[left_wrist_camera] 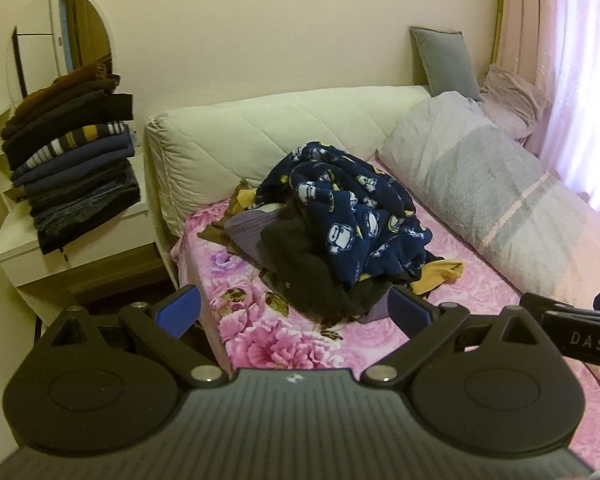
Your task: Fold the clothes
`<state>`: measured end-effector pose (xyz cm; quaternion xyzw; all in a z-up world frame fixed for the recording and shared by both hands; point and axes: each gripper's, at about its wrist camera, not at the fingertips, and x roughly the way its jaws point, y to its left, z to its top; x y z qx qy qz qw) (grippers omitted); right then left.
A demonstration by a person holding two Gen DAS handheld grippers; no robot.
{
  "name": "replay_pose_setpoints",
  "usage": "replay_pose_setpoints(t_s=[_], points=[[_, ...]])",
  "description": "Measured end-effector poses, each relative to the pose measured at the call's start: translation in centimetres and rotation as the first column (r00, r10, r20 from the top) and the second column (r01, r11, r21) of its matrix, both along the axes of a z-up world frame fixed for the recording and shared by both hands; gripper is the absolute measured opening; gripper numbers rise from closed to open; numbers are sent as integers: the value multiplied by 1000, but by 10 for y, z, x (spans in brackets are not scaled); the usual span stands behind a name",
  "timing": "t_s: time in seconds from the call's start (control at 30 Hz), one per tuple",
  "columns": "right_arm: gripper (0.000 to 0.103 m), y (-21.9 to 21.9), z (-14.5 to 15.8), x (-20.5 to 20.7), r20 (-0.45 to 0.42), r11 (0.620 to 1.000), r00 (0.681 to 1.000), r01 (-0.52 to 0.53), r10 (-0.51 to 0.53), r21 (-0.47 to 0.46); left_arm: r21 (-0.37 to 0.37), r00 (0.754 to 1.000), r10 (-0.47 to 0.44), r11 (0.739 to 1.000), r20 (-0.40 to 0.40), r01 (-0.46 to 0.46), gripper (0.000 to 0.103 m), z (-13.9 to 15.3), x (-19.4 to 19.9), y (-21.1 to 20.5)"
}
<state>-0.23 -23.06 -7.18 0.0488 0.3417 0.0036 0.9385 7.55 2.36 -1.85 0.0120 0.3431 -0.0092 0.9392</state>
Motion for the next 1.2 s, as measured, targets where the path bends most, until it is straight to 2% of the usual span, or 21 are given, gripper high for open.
replay_pose_setpoints(t_s=[0.37,0.57,0.97,1.2], points=[[102,2,-24,70,-33,999,999,43,-42,27,4,995,-66,998,-73,67,99,-27,95,6],[102,7,-33,114,-51,997,997,64,-62,37,24,989,-113,993,-100,116,99,-33,147,4],[102,10,-46,183,-87,985,982,169,-165,43,18,967,-205,977,-148,210,99,-46,237,4],[102,16,-70,227,-146,974,973,197,-180,112,11,959,-209,977,-191,215,99,-65,289,25]])
